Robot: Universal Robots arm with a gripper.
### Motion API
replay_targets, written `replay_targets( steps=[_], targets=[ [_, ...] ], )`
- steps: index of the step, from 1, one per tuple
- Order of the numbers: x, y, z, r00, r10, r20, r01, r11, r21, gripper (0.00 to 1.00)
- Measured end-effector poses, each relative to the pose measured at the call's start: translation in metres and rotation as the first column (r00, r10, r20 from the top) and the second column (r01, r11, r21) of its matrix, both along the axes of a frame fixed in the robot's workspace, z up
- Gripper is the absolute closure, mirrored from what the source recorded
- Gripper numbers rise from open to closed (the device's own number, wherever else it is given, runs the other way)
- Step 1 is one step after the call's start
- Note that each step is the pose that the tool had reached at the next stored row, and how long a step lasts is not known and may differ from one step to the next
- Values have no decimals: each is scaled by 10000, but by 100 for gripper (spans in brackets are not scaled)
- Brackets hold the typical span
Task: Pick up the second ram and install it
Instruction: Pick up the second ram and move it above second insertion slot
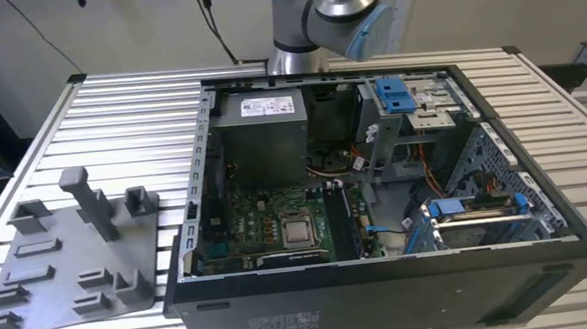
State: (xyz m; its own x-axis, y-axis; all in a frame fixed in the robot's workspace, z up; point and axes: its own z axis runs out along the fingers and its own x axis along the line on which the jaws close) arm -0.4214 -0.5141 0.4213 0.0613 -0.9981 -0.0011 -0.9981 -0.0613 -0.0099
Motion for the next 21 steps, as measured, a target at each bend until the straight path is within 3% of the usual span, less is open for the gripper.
replay_targets(
  steps=[6,11,21],
  targets=[
    [7,0,7,10000,1,-4,-1,10000,-3,86],
    [65,0,5,10000,0,-2,0,10000,-2,86],
    [352,0,5,10000,0,-13,0,10000,-2,86]
  ],
)
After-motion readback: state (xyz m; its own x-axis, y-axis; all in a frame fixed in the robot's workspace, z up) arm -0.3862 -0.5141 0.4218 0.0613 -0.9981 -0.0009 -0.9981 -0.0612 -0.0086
